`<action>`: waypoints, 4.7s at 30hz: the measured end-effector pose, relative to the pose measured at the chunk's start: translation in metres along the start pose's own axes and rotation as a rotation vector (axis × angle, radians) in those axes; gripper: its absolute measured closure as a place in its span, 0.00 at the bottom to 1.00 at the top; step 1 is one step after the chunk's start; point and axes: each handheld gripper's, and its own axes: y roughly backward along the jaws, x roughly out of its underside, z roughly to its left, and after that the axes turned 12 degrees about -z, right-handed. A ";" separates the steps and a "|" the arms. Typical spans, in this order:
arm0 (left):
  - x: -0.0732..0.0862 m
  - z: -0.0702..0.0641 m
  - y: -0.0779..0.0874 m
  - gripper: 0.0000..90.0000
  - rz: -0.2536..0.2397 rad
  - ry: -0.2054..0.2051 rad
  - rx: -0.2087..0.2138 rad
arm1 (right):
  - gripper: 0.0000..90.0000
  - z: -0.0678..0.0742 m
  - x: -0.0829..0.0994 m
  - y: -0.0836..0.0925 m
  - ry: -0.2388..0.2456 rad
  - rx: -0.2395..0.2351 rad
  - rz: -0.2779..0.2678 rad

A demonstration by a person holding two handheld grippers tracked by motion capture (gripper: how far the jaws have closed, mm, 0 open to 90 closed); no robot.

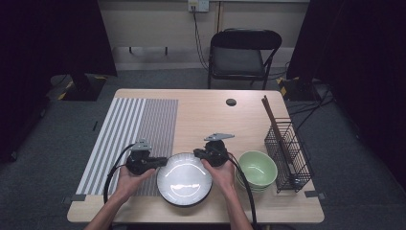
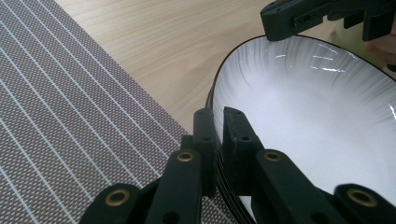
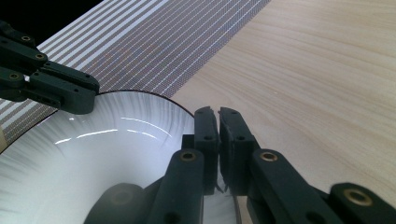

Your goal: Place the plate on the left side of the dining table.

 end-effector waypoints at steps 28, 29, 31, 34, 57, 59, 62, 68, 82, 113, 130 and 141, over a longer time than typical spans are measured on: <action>-0.001 0.003 -0.002 0.96 -0.056 0.055 0.051 | 0.98 -0.003 0.003 -0.002 -0.038 -0.021 -0.002; -0.002 0.004 -0.001 0.95 -0.061 0.059 0.044 | 0.98 -0.003 0.004 -0.002 -0.040 -0.021 -0.007; -0.002 0.006 0.000 0.91 -0.061 0.065 0.032 | 0.98 -0.003 0.004 -0.001 -0.054 -0.019 -0.009; 0.001 0.009 0.000 0.88 -0.055 0.088 0.024 | 0.98 -0.003 0.005 -0.001 -0.061 -0.017 -0.007; 0.002 0.007 -0.006 0.95 -0.035 0.077 0.041 | 0.98 -0.001 0.012 0.006 -0.077 -0.027 -0.006; 0.002 0.008 -0.007 0.95 -0.036 0.079 0.045 | 0.98 0.000 0.013 0.007 -0.079 -0.028 -0.008; 0.001 0.007 -0.007 0.95 -0.033 0.071 0.046 | 0.98 0.001 0.015 0.008 -0.087 -0.043 -0.009; 0.001 0.008 -0.006 0.96 -0.027 0.080 0.056 | 0.93 0.002 0.018 0.006 -0.061 -0.042 0.004; 0.000 0.010 -0.003 0.96 -0.020 0.069 0.062 | 0.92 0.000 0.027 0.011 -0.093 -0.046 0.002; -0.007 0.018 0.006 0.97 -0.074 0.091 0.015 | 0.92 -0.001 0.010 -0.007 -0.088 -0.068 -0.020; -0.013 0.020 0.004 0.97 -0.070 0.077 -0.004 | 0.93 -0.003 0.000 -0.010 -0.079 -0.046 -0.033; -0.015 0.021 0.004 0.97 -0.071 0.080 -0.004 | 0.90 -0.004 0.010 -0.010 -0.100 -0.043 -0.031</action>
